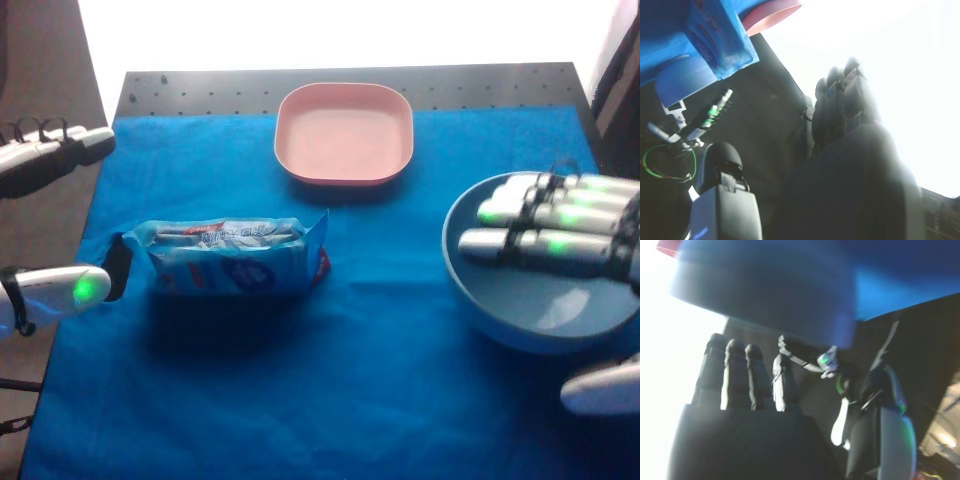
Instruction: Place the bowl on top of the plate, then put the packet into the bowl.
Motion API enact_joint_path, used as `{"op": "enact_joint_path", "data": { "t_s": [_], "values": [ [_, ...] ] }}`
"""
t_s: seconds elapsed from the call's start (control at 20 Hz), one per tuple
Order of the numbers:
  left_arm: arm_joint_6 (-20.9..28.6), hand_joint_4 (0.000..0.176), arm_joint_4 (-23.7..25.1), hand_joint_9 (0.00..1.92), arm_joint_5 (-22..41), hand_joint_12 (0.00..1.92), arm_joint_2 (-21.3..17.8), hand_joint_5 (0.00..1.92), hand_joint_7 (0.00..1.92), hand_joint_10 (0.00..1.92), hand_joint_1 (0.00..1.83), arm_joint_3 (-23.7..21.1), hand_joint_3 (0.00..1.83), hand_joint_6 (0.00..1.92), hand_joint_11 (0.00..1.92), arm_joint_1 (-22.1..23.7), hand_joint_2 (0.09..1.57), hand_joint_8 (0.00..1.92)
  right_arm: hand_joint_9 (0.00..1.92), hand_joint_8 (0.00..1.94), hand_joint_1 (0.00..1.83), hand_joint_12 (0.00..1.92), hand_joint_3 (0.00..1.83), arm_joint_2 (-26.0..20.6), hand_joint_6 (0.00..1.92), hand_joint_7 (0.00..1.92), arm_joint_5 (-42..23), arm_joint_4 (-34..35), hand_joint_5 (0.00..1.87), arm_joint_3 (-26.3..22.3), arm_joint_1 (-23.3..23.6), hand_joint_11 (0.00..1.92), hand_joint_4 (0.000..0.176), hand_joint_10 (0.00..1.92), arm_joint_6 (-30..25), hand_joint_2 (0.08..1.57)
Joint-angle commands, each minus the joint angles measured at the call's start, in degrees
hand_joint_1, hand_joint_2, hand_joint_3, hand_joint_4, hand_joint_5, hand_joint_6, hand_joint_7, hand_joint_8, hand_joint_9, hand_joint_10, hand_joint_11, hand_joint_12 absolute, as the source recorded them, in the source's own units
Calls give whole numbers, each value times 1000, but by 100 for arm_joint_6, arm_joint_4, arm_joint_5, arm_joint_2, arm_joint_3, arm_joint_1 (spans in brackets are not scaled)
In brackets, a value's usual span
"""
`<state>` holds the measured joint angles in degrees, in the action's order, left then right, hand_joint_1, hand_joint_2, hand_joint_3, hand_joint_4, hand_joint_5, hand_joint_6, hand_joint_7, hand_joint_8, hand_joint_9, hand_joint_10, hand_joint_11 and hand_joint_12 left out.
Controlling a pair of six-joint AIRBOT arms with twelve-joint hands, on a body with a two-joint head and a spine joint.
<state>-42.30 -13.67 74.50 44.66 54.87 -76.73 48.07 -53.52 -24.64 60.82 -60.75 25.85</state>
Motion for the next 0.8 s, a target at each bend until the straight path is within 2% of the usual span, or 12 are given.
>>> {"op": "enact_joint_path", "data": {
  "t_s": [0.0, 0.05, 0.15, 0.25, 0.35, 0.45, 0.65, 0.75],
  "values": [
    [43, 86, -57, 141, 701, 57, 10, 198, 162, 6, 442, 21, 4, 2, 113, 54, 1066, 3, 0, 0, 217, 11, 17, 14, 5, 0, -458, 135, 31, -17, 100, 18, 121, 0, -54, 1054],
    [49, 81, -58, 147, 701, 67, 12, 198, 165, 7, 432, 21, 6, 1, 131, 54, 1072, 4, 14, 0, 247, 25, 12, 29, 9, 0, -370, 76, 45, -15, 114, 48, 113, 5, -57, 1053],
    [72, 79, -61, 141, 703, 68, 21, 203, 164, 3, 467, 26, 3, 3, 122, 54, 1072, 2, 104, 3, 320, 78, 4, 97, 8, 34, -201, -24, 110, 7, 145, 136, 65, 14, -57, 1076],
    [110, 80, -65, 137, 706, 71, 42, 201, 154, 3, 458, 41, 1, 2, 124, 54, 1070, 1, 150, 15, 440, 102, 0, 176, 8, 83, -49, -119, 137, 56, 208, 169, 54, 19, -57, 1057],
    [117, 81, -65, 147, 716, 87, 44, 206, 162, 6, 460, 41, 0, 3, 151, 54, 1062, 3, 199, 11, 529, 133, 0, 249, 10, 145, 224, -304, 199, 109, 355, 192, 26, 15, -57, 1041],
    [129, 88, -66, 147, 728, 90, 47, 196, 160, 4, 459, 44, 0, 0, 155, 53, 1062, 1, 214, 5, 570, 150, 0, 322, 5, 173, 462, -469, 231, 169, 461, 193, 28, 7, -57, 1012],
    [149, 83, -65, 145, 736, 94, 56, 199, 171, 2, 473, 44, 0, 2, 144, 53, 1066, 4, 187, 0, 693, 163, 0, 448, 16, 162, 689, -493, 287, 297, 468, 181, 9, 0, -57, 989],
    [157, 74, -71, 140, 726, 95, 80, 201, 167, 0, 490, 51, 2, 2, 139, 53, 1071, 1, 217, 1, 771, 371, 3, 563, 4, 197, 887, -518, 330, 410, 468, 138, 7, 0, -57, 958]
  ]
}}
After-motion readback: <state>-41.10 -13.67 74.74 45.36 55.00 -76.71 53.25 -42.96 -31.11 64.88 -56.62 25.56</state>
